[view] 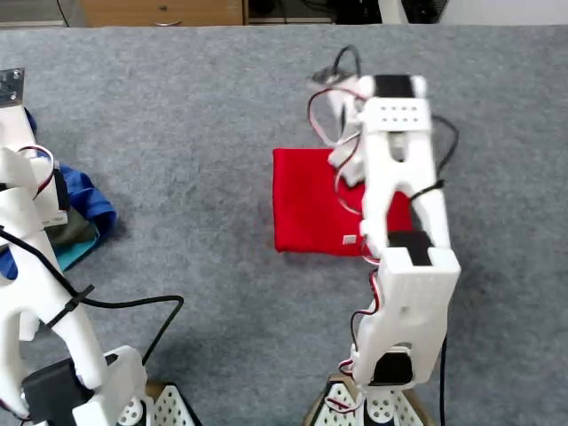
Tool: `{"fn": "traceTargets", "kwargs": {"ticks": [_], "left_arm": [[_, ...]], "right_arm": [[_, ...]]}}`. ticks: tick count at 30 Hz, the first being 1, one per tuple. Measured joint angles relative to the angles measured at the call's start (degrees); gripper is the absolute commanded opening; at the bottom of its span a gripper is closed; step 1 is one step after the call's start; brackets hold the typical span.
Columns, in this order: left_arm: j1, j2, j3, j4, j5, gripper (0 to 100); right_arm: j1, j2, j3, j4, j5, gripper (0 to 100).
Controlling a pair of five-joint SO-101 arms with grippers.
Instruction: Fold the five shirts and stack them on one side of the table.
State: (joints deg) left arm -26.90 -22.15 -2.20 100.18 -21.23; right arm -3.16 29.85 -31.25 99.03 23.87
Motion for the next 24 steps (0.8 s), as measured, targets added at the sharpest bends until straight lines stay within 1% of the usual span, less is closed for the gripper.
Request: {"fn": "traceTargets", "kwargs": {"ticks": [3, 7, 9, 13, 15, 18, 24], "left_arm": [[0.0, 0.0, 0.0, 0.0, 0.0, 2], [0.0, 0.0, 0.0, 0.0, 0.0, 2], [0.0, 0.0, 0.0, 0.0, 0.0, 2], [0.0, 0.0, 0.0, 0.0, 0.0, 2], [0.0, 0.0, 0.0, 0.0, 0.0, 2], [0.0, 0.0, 0.0, 0.0, 0.0, 2], [0.0, 0.0, 0.0, 0.0, 0.0, 2]], "right_arm": [[3.2, 1.8, -4.0, -2.3, 0.0, 0.3], [6.9, 8.9, -5.1, -9.5, 0.0, 0.3], [7.9, 12.5, -5.1, -12.0, 0.0, 0.3], [8.9, 17.8, -5.3, -13.5, -0.1, 0.2], [8.9, 18.4, -5.5, -13.5, -0.1, 0.2], [8.9, 18.5, -8.6, -10.4, -0.1, 0.2], [9.0, 18.4, -21.1, -1.0, 0.0, 0.2]]}}
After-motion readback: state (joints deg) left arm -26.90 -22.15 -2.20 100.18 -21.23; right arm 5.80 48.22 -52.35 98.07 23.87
